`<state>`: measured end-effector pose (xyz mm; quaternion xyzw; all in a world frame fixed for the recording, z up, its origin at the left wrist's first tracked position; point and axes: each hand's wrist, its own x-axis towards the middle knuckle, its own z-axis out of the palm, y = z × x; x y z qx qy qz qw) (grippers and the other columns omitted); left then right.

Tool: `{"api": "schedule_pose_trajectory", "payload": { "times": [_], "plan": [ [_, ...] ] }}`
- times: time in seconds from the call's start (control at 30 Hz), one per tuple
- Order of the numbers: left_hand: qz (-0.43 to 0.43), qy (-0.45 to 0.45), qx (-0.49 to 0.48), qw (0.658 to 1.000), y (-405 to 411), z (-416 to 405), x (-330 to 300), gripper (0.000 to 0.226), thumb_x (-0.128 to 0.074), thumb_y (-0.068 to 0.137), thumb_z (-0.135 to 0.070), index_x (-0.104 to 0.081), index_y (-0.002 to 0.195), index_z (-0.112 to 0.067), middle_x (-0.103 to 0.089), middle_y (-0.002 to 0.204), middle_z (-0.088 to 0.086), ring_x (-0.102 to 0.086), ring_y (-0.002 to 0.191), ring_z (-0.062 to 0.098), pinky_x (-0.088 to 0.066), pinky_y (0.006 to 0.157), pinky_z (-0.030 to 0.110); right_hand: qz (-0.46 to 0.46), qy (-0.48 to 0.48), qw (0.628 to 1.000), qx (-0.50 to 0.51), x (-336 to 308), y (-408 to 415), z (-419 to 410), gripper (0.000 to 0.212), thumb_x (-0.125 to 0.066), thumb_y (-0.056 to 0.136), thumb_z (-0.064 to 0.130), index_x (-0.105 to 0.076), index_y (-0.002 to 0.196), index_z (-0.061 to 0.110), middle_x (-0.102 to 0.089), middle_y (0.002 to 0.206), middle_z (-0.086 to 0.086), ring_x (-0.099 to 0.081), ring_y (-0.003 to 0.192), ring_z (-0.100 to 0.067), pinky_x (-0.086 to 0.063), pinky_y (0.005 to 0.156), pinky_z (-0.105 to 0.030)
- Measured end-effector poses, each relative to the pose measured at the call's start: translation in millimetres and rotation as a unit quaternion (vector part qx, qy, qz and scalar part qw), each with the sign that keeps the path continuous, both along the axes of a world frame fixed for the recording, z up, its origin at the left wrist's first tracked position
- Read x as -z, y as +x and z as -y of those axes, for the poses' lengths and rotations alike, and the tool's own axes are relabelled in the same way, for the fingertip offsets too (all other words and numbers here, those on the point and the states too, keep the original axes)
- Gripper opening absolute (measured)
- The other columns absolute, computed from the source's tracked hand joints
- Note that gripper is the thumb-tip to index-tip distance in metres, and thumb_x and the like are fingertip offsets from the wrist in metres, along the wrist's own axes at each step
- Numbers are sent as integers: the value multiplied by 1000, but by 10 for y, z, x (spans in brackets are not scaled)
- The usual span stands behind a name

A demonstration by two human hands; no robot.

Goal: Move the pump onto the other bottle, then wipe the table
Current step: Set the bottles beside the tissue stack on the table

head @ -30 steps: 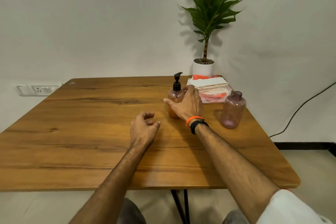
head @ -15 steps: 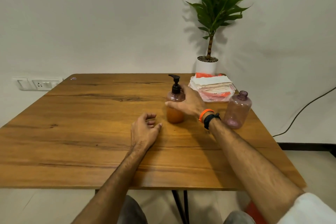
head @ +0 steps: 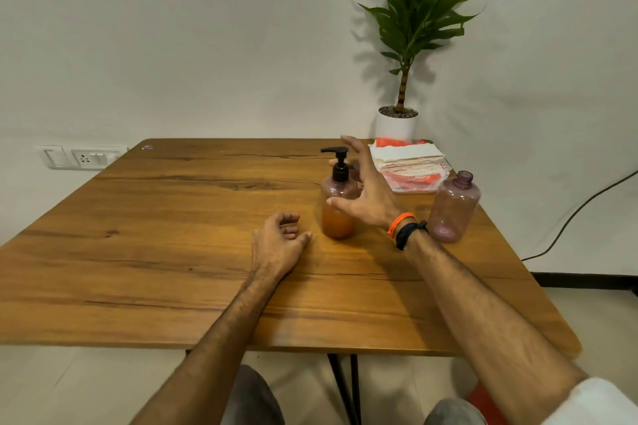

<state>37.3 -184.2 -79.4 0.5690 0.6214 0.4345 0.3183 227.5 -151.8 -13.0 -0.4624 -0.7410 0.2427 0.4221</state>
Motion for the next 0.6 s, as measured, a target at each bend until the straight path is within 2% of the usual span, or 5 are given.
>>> {"api": "schedule_pose_trajectory", "payload": {
  "times": [0.1, 0.27, 0.43, 0.5, 0.6],
  "plan": [
    [-1, 1, 6, 1000, -24, 23, -25, 43, -82, 77, -21, -64, 116, -19, -69, 102, -6, -67, 90, 3, -57, 81, 21, 4, 60, 998, -5, 57, -17, 61, 103, -80, 71, 18, -15, 146, 44, -57, 130, -3, -55, 112, -6, -46, 83, -9],
    [16, -4, -8, 1000, -130, 89, -60, 42, -80, 80, -16, -64, 119, -13, -70, 108, 3, -70, 93, 11, -58, 86, 28, 21, 77, 997, -13, 36, -8, 92, 91, -78, 74, 15, -26, 143, 43, -61, 124, 5, -59, 110, -4, -54, 89, -24],
    [28, -4, -33, 999, -242, 130, -84, 41, -79, 81, -14, -65, 119, -10, -71, 108, 4, -66, 82, 1, -55, 78, 17, 18, 59, 998, -13, -21, -9, 72, 93, -86, 67, 25, -30, 137, 47, -61, 113, 15, -57, 101, 11, -49, 73, -6],
    [31, -2, -43, 999, -255, 130, -87, 40, -79, 81, -14, -65, 118, -10, -71, 107, 3, -64, 78, -3, -51, 72, 12, 15, 59, 998, -14, -20, -4, 68, 92, -85, 68, 21, -31, 138, 45, -62, 110, 15, -59, 102, 6, -50, 76, -12],
    [30, -7, -49, 998, -247, 134, -88, 39, -79, 80, -13, -65, 117, -11, -72, 108, 5, -65, 79, -1, -53, 79, 19, 1, 53, 998, -21, -5, 16, 51, 90, -84, 70, 14, -33, 139, 42, -63, 114, 12, -62, 108, -4, -53, 85, -21]
  ]
}}
